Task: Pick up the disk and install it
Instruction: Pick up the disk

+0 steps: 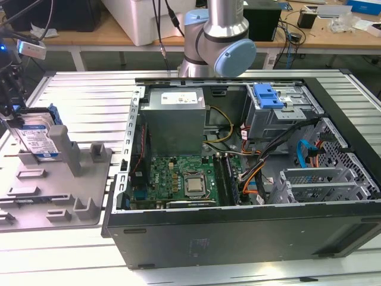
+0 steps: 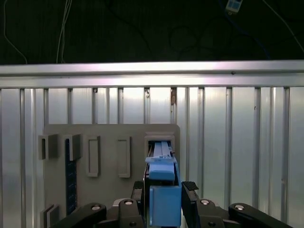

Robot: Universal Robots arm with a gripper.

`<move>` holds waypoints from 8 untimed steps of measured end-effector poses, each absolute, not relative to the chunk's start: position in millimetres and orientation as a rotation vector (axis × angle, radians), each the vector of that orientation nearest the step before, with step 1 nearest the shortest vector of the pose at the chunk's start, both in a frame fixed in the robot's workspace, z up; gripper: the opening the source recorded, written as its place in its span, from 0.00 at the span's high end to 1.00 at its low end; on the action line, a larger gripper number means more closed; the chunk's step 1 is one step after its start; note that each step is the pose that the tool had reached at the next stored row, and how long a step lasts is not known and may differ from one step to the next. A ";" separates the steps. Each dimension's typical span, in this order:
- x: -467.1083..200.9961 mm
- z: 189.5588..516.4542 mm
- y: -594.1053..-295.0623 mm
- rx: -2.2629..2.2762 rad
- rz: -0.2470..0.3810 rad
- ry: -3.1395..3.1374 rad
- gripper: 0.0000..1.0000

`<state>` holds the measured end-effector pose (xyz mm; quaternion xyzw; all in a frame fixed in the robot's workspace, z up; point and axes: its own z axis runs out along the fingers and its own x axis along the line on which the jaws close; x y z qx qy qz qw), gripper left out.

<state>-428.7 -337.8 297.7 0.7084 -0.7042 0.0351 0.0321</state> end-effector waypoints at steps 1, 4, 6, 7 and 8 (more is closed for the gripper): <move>-429.5 297.7 -337.8 2.181 0.108 -2.168 0.55; -429.9 297.6 -337.8 2.181 0.108 -2.168 0.55; -430.7 297.6 -337.8 2.181 0.108 -2.168 0.55; -431.2 297.6 -337.8 2.181 0.108 -2.168 0.55; -431.4 297.6 -337.8 2.181 0.108 -2.168 0.55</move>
